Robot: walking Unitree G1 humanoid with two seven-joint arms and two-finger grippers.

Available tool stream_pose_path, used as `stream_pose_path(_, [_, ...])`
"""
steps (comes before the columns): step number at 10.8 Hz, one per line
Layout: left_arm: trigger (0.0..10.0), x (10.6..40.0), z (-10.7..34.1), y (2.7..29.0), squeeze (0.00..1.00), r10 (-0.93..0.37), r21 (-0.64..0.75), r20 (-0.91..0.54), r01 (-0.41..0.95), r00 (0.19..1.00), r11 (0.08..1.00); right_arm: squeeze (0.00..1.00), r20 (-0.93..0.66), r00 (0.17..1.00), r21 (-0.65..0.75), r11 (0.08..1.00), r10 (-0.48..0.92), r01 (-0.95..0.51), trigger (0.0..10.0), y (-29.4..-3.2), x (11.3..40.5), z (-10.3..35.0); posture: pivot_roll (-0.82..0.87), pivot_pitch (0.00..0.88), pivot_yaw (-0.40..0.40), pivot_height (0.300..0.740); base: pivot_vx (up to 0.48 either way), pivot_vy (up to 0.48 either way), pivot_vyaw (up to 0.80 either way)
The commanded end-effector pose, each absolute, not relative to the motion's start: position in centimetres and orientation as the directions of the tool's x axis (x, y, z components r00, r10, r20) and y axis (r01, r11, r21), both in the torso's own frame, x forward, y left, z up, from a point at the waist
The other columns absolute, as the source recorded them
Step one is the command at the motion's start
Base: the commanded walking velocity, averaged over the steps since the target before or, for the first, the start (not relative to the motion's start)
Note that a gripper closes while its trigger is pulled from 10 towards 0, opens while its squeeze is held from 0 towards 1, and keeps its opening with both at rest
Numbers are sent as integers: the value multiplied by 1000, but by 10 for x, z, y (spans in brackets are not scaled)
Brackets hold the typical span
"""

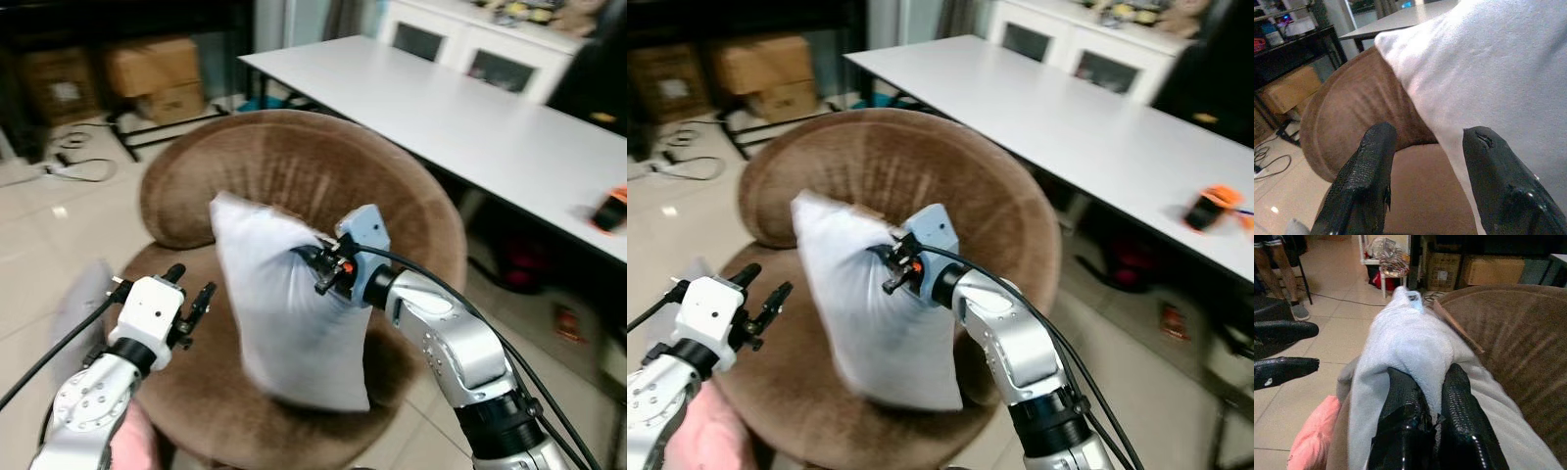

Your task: Move the pillow to the sofa from floor

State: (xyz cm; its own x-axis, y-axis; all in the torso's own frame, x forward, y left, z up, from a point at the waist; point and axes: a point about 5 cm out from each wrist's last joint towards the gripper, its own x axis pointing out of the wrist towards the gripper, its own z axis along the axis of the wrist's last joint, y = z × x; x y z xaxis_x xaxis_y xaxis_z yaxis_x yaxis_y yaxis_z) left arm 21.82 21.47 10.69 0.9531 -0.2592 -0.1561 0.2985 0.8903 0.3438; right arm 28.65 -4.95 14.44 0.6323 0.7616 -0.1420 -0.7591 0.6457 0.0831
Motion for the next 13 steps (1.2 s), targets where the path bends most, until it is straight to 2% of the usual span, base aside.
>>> stream_pose_path(1, [10000,218,112,212,0,-282,346,-143,315,949,884,0,-106,633,61,640,767,-766,10000,-47,292,159,34,0,-98,740,0,0,0])
stream_pose_path(3, [10000,216,113,212,0,-326,343,-159,362,932,867,0,-168,624,97,643,763,-760,10000,-36,301,161,35,0,-98,740,0,0,0])
stream_pose_path(6, [10000,209,110,210,0,-412,317,-222,465,884,827,0,-151,730,409,715,666,-568,10000,-23,336,177,39,0,-98,740,0,0,0])
stream_pose_path(8, [10000,204,109,210,0,-430,313,-248,492,868,812,0,-167,827,581,731,537,-357,10000,-34,364,176,46,0,-101,740,0,0,0])
stream_pose_path(9, [10000,203,109,211,0,-429,314,-254,493,867,811,0,-249,879,639,751,406,-166,10000,-52,379,162,57,0,-107,740,0,0,0])
stream_pose_path(10, [10000,201,109,212,0,-429,316,-259,496,865,809,0,-354,894,631,776,274,13,10000,-71,384,143,64,0,-111,740,0,0,0])
stream_pose_path(12, [10000,199,109,212,0,-443,308,-269,512,855,802,0,-469,874,603,769,126,213,10000,-95,383,119,69,0,-113,740,0,0,0])
stream_pose_path(13, [10000,197,110,212,0,-456,295,-275,525,847,798,0,-499,862,596,759,92,264,10000,-101,381,111,66,0,-111,740,0,0,0])
